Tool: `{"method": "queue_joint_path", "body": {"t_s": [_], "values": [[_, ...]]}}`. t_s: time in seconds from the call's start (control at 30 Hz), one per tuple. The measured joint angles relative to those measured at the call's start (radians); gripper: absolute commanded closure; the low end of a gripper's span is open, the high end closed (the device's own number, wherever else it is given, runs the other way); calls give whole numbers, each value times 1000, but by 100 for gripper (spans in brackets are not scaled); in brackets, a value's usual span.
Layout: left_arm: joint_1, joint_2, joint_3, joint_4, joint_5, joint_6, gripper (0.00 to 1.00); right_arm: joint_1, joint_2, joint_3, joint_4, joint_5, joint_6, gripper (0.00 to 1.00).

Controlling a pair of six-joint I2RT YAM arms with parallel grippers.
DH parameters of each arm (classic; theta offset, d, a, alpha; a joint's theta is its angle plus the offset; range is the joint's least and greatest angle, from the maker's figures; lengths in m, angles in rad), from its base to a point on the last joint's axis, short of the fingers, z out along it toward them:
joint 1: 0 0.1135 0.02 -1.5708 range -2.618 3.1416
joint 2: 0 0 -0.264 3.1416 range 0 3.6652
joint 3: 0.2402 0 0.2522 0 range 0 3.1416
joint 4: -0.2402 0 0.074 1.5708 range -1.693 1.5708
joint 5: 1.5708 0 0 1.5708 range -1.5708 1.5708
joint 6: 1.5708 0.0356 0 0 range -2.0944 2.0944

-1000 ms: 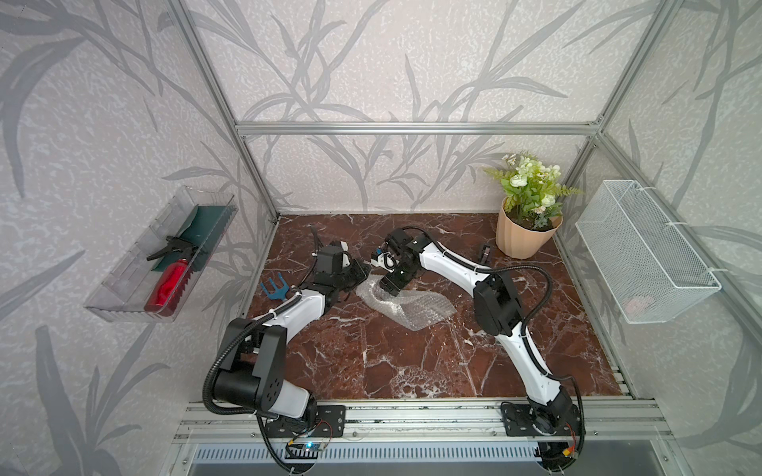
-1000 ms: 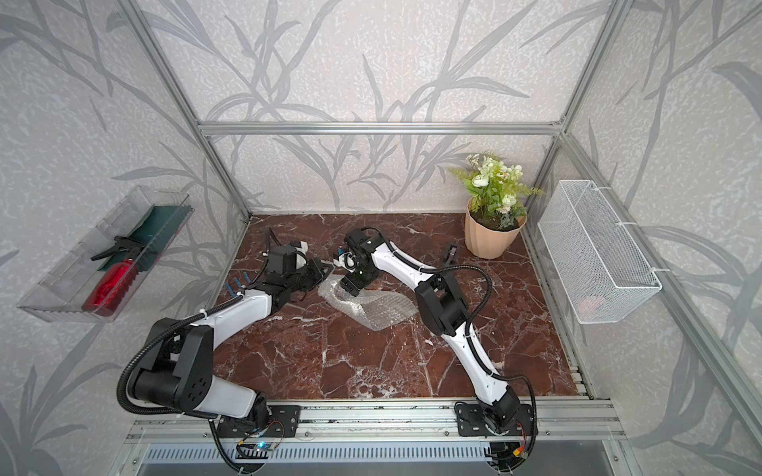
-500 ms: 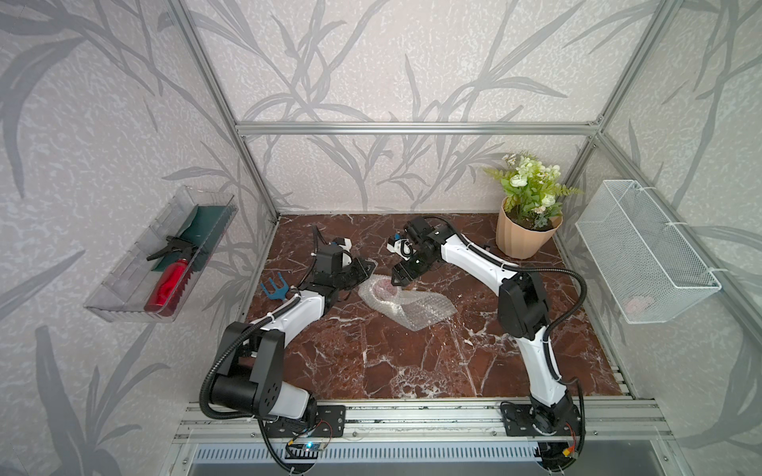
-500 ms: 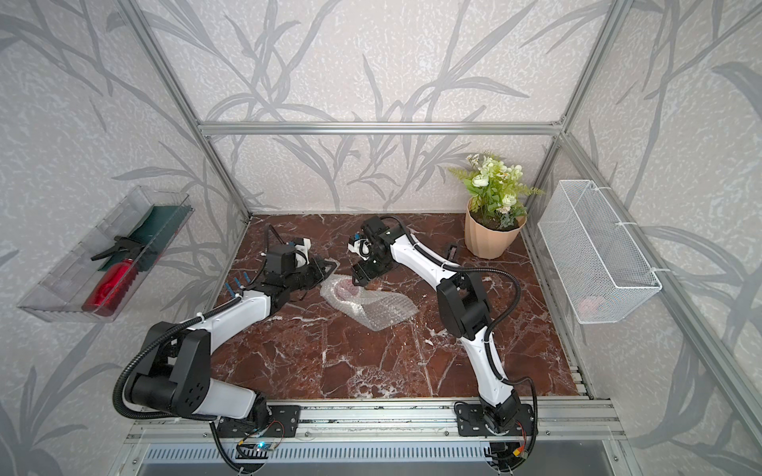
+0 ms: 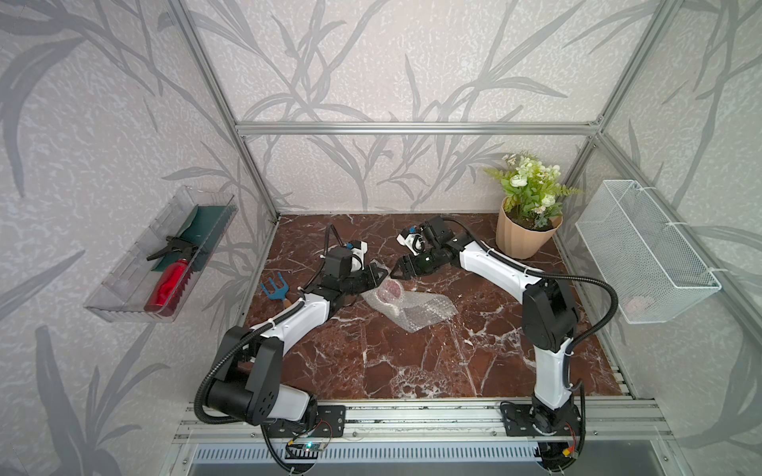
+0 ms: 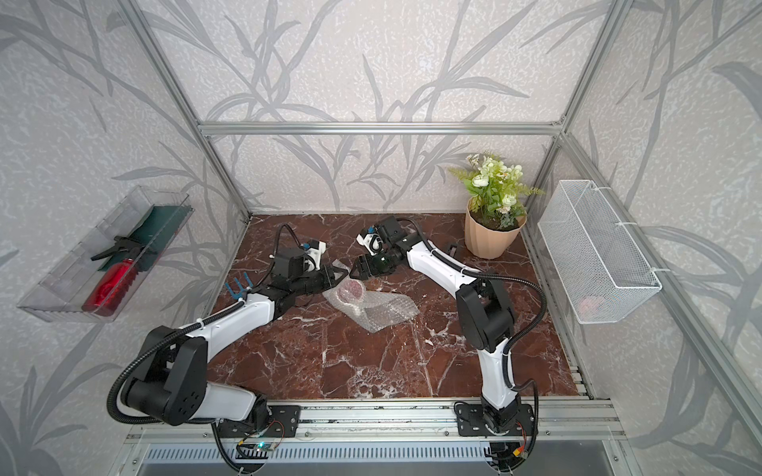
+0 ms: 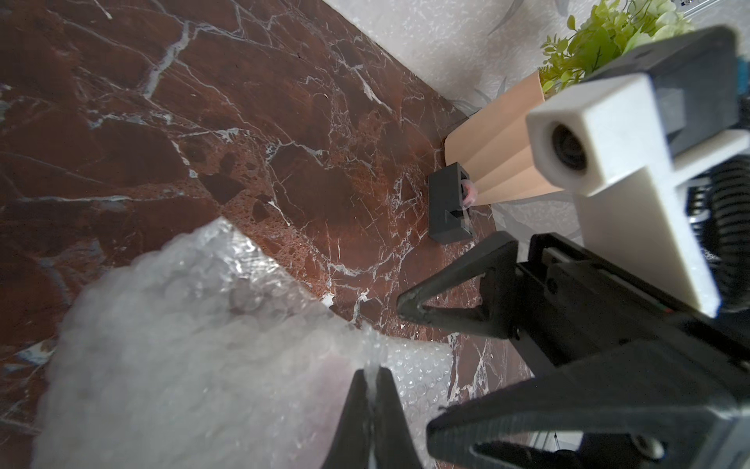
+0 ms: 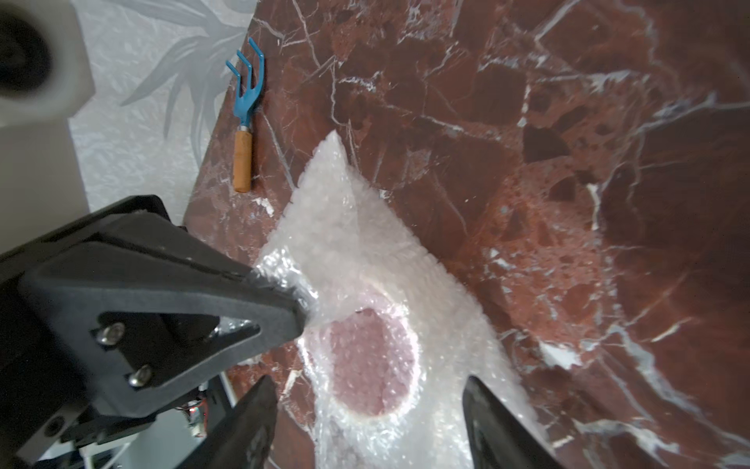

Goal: Wrap mugs in bubble wrap
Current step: Wrap the mug in bubble wrap.

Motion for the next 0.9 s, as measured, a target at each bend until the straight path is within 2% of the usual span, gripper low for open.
{"method": "queue_joint_path", "body": {"t_s": [0.23, 0.43, 0.6, 0.9], "values": [[-6, -7, -27, 3, -2, 30, 100, 5, 2, -103, 269, -75, 286, 26], [-7, -7, -66, 30, -3, 41, 100, 6, 3, -151, 471, -105, 469, 32], [-9, -8, -74, 46, -3, 53, 100, 13, 4, -166, 498, -108, 528, 35], [-48, -8, -74, 43, -21, 117, 100, 23, 4, -185, 435, -65, 528, 43]]}}
